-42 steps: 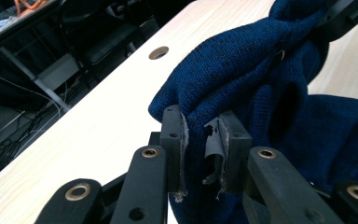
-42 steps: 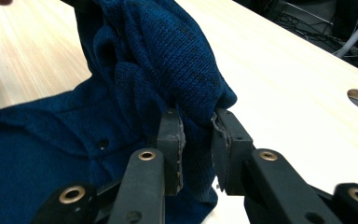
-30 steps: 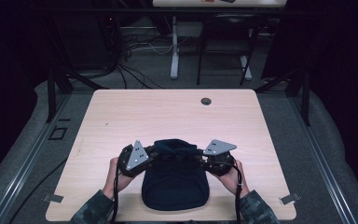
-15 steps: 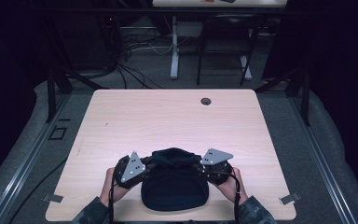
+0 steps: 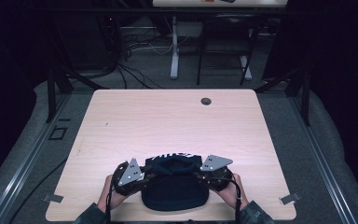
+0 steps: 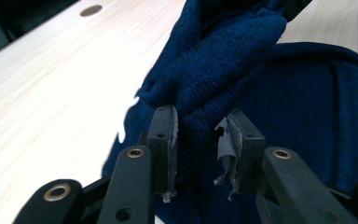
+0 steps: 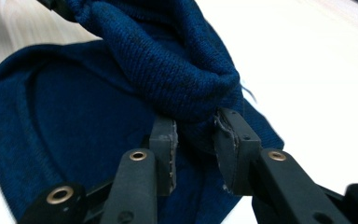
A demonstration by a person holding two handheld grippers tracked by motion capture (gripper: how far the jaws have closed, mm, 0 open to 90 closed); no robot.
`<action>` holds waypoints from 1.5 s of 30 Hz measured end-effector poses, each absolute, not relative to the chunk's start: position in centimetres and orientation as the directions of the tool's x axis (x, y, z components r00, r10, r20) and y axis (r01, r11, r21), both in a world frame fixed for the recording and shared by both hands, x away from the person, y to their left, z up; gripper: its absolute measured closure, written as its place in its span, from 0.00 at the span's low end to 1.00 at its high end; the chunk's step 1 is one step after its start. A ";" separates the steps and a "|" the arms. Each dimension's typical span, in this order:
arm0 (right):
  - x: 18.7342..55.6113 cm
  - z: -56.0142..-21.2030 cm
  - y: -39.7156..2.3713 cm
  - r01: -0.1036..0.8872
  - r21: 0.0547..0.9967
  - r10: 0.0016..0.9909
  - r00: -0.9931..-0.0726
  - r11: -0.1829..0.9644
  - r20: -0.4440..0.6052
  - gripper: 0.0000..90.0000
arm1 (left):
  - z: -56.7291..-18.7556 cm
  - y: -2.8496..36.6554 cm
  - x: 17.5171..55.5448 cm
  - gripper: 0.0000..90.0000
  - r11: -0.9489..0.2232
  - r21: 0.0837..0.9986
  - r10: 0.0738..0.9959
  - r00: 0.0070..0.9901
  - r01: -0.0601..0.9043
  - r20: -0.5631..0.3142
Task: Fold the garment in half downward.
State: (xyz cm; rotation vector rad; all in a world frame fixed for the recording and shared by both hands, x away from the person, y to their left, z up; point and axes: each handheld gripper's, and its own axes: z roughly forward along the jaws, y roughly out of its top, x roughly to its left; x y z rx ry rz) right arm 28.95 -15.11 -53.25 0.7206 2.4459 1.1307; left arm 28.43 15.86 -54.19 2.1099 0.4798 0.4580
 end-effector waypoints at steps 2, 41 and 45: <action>28.8 -53.5 -15.2 0.308 0.774 0.578 -0.811 0.553 -0.089 0.75 | -54.5 16.0 28.5 0.71 -0.528 0.829 0.480 0.870 0.184 0.112; 29.1 -56.8 -13.0 0.427 0.699 0.624 -0.781 0.573 -0.034 0.48 | -57.5 13.2 28.1 0.27 -0.609 0.722 0.584 0.802 0.328 0.128; 29.4 -56.9 -13.1 0.448 0.693 0.645 -0.764 0.565 -0.031 0.36 | -57.7 13.3 28.7 0.22 -0.602 0.721 0.592 0.798 0.343 0.114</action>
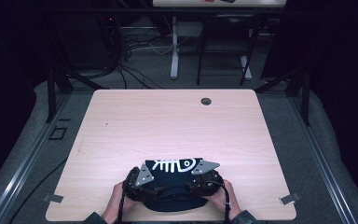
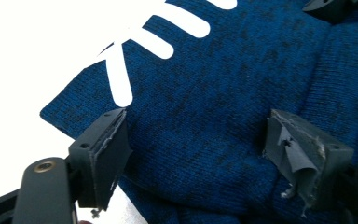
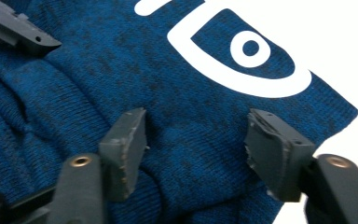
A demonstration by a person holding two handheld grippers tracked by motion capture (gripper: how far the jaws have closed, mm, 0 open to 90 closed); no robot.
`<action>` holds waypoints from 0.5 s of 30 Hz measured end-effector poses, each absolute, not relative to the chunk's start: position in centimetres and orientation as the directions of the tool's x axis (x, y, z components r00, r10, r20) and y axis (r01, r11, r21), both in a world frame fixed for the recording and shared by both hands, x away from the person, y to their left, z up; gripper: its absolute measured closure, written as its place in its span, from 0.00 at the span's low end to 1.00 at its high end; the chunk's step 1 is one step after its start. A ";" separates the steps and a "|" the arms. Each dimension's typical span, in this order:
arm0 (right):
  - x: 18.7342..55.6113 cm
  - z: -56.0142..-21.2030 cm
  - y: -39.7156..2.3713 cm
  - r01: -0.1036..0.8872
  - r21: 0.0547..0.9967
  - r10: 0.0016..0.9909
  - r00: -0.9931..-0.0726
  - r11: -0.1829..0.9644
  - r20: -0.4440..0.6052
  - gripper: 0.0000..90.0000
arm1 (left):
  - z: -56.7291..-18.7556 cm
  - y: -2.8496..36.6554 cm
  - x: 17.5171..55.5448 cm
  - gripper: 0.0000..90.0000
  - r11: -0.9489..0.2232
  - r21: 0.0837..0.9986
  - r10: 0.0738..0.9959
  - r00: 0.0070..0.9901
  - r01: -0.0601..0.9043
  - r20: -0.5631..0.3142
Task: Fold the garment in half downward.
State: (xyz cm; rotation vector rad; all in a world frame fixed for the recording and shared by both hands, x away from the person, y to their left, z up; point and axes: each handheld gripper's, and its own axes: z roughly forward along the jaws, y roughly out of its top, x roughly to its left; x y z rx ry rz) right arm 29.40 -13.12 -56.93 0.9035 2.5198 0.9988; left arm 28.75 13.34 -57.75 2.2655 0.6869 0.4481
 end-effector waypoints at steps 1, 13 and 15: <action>29.6 -57.0 -13.2 0.460 0.691 0.654 -0.757 0.558 -0.024 0.32 | -57.8 13.4 29.0 0.18 -0.600 0.718 0.593 0.798 0.352 0.105; 31.4 -57.5 -13.4 0.536 0.665 0.702 -0.712 0.519 0.026 0.20 | -58.3 13.9 32.2 0.11 -0.565 0.710 0.595 0.803 0.420 -0.001; 31.7 -57.5 -13.3 0.539 0.669 0.708 -0.705 0.511 0.027 0.20 | -58.4 14.0 32.7 0.11 -0.565 0.711 0.596 0.803 0.418 0.002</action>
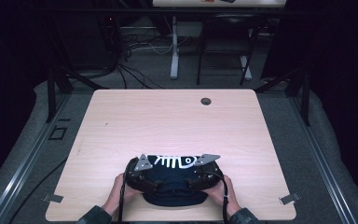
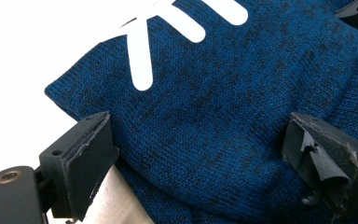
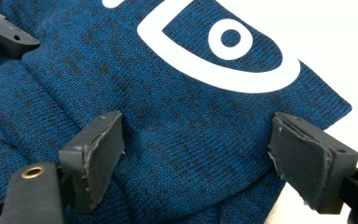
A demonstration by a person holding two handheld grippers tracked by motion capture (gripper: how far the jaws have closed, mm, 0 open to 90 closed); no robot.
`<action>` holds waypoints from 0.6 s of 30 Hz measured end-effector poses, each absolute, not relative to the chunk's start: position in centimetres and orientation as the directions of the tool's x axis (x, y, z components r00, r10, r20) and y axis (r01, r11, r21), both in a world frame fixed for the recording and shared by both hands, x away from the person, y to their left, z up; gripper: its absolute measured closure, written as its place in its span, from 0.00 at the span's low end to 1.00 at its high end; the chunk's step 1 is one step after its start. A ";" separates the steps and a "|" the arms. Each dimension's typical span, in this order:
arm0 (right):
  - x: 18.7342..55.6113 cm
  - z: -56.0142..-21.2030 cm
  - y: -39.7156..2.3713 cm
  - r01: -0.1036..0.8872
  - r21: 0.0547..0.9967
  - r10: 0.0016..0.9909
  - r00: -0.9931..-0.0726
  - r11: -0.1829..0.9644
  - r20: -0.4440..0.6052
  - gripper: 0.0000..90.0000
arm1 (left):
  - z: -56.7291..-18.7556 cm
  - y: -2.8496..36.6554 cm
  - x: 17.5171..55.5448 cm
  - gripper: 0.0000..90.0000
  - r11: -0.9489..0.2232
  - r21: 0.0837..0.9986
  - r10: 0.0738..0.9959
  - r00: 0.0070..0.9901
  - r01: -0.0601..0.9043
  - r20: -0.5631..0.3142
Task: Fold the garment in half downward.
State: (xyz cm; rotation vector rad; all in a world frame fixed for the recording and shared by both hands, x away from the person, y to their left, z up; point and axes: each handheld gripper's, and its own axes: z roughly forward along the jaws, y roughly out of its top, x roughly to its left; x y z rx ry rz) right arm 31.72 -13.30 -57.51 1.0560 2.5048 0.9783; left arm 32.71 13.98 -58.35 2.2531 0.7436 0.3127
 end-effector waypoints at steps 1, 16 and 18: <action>31.9 -57.5 -13.3 0.540 0.671 0.712 -0.702 0.508 0.026 0.20 | -58.4 14.0 32.9 0.11 -0.561 0.712 0.600 0.800 0.422 -0.002; 33.6 -58.0 -13.5 0.583 0.669 0.747 -0.662 0.462 0.060 0.00 | -58.1 14.5 33.2 0.00 -0.504 0.750 0.642 0.766 0.428 -0.006; 33.4 -57.7 -13.7 0.574 0.681 0.746 -0.663 0.454 0.062 0.00 | -57.3 14.7 32.9 0.00 -0.481 0.778 0.653 0.757 0.405 0.010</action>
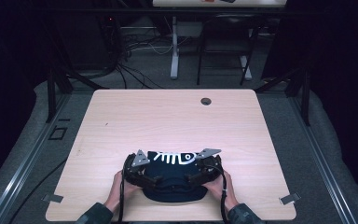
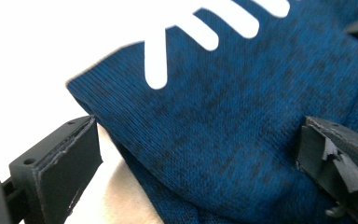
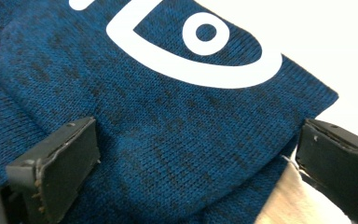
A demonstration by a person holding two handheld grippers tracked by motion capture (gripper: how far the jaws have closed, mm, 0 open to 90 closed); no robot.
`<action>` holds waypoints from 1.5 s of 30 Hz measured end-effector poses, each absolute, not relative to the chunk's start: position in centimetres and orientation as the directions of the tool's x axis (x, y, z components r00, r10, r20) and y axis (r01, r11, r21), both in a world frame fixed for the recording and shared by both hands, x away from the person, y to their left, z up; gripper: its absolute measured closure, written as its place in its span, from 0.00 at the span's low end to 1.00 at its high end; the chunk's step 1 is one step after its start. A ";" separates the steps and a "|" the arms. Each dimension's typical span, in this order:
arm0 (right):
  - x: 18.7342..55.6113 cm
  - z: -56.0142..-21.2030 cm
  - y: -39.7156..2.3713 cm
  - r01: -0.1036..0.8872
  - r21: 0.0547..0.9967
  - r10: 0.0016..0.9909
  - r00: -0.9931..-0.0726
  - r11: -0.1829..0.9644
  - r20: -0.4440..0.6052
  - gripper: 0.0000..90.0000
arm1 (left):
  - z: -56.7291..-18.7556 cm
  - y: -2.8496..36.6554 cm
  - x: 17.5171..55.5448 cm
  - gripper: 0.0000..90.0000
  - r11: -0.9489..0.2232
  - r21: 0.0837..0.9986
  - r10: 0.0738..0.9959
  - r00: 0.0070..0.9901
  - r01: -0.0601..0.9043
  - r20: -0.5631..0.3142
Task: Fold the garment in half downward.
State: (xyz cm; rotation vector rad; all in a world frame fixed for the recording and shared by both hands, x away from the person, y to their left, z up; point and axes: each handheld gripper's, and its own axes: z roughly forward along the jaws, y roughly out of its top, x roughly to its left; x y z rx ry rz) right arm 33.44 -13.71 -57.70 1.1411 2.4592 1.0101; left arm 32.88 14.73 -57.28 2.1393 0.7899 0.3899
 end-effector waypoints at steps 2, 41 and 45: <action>33.2 -56.9 -14.1 0.557 0.702 0.745 -0.665 0.444 0.056 0.00 | -56.5 15.3 32.6 0.00 -0.455 0.802 0.670 0.742 0.386 0.023; 32.6 -58.8 -26.9 0.648 0.712 0.901 -0.430 0.270 0.050 0.01 | -59.1 25.5 34.0 0.00 -0.313 0.728 0.870 0.492 0.610 -0.038; 32.7 -59.0 -26.4 0.636 0.710 0.901 -0.433 0.302 0.004 0.00 | -59.2 25.3 34.2 0.00 -0.326 0.720 0.871 0.491 0.613 -0.024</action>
